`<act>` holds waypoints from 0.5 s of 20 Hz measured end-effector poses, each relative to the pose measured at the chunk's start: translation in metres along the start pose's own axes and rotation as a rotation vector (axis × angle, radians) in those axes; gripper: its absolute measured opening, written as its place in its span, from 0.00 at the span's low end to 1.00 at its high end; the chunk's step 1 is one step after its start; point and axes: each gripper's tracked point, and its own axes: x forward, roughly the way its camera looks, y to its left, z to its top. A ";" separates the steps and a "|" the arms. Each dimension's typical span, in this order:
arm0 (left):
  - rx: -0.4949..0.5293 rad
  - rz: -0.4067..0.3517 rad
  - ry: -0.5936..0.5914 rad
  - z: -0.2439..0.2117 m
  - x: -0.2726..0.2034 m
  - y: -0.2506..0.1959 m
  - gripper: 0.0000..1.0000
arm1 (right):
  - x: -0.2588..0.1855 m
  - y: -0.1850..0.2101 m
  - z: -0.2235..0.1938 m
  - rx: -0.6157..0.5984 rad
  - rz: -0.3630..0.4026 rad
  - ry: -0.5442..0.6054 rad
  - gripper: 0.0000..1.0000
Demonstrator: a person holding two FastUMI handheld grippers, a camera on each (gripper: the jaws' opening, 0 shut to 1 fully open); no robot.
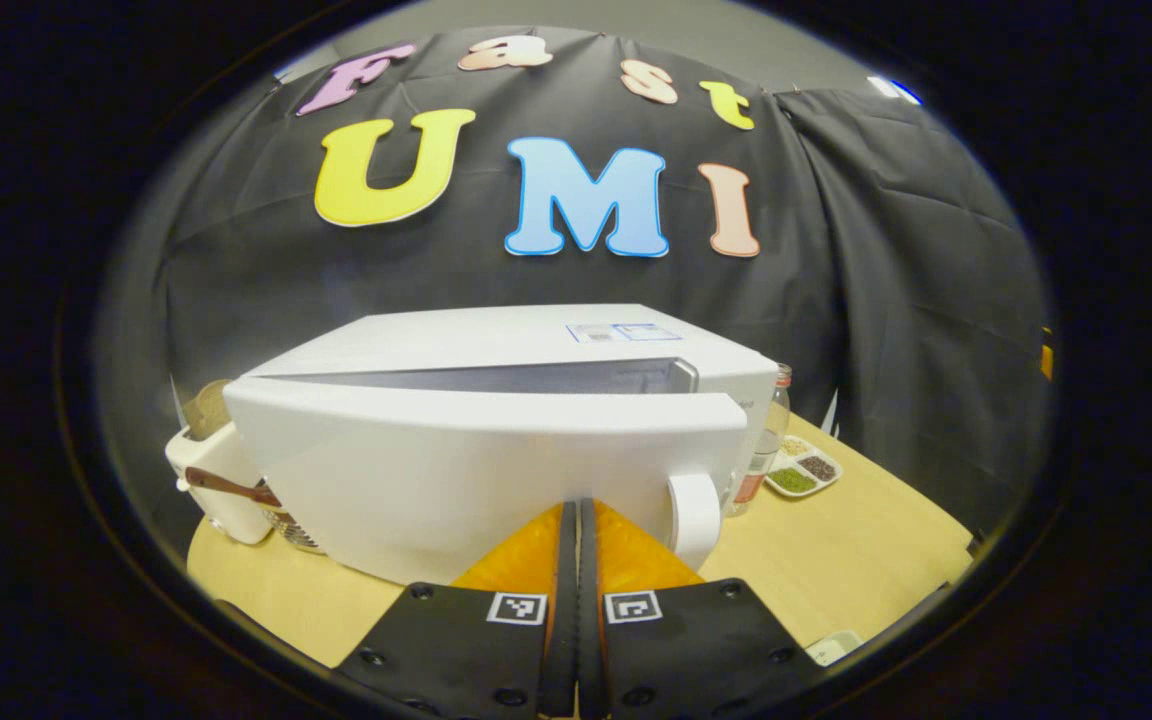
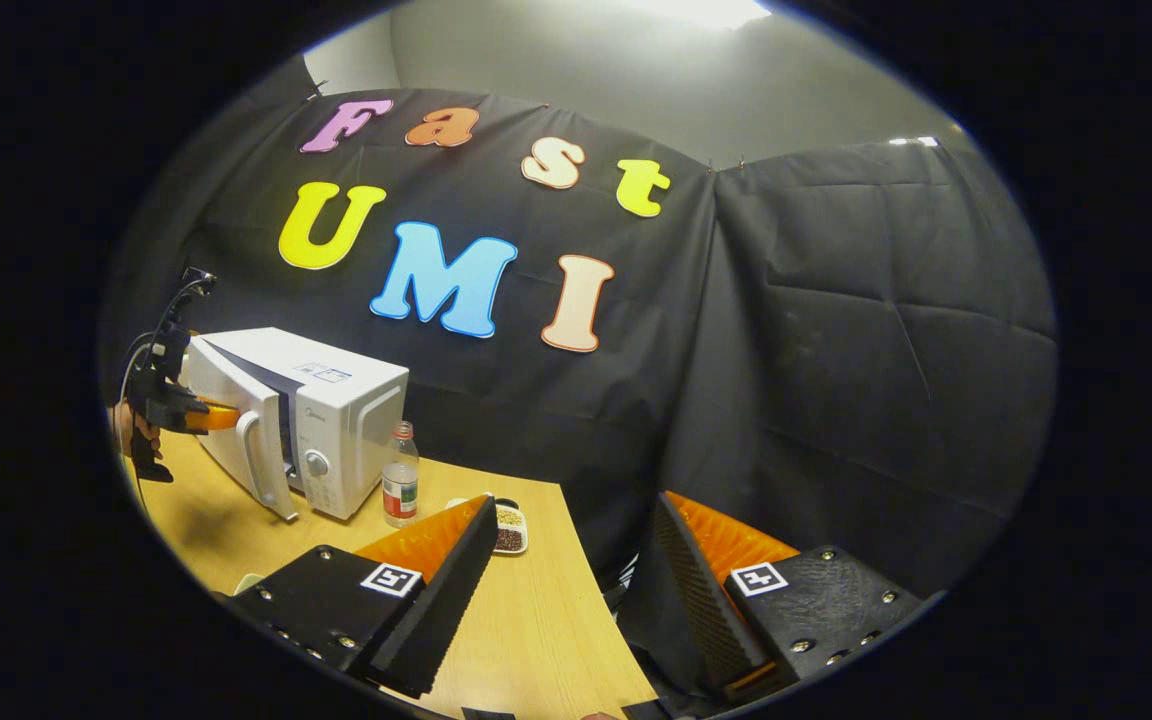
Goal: Open the microwave oven with the left hand, put the food in, and close the microwave oven.
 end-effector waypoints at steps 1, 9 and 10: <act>-0.002 0.003 -0.001 0.003 0.009 -0.001 0.07 | 0.000 -0.002 -0.002 0.001 -0.007 0.003 0.97; -0.064 0.015 -0.008 0.008 0.040 -0.005 0.07 | -0.003 -0.014 -0.005 -0.007 -0.026 0.009 0.96; -0.067 0.016 -0.012 0.008 0.041 -0.005 0.07 | -0.002 -0.013 -0.005 -0.005 -0.019 0.008 0.96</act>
